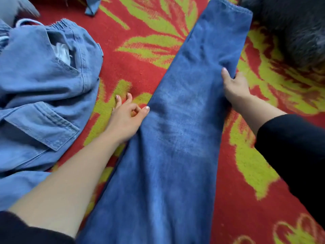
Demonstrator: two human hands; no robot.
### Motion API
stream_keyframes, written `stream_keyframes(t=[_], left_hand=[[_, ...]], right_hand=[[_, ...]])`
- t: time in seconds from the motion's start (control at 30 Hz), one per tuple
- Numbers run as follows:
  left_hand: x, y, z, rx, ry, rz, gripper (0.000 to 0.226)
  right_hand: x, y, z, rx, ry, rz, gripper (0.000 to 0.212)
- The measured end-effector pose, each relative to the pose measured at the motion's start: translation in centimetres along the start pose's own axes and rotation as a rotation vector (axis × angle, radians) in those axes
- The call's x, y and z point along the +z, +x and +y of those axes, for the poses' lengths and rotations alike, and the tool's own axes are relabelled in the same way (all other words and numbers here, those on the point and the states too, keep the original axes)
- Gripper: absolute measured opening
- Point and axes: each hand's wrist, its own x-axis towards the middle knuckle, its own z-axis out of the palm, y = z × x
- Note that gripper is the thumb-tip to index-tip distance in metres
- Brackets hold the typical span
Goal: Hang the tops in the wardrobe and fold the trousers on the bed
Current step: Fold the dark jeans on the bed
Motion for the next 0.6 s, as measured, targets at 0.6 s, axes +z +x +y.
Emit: stream_keyframes(t=[0.6], left_hand=[[-1.2, -19.1, -7.0, 0.0, 0.207, 0.039, 0.015]], right_hand=[[-1.6, -25.2, 9.5, 0.098, 0.043, -0.286, 0.041]])
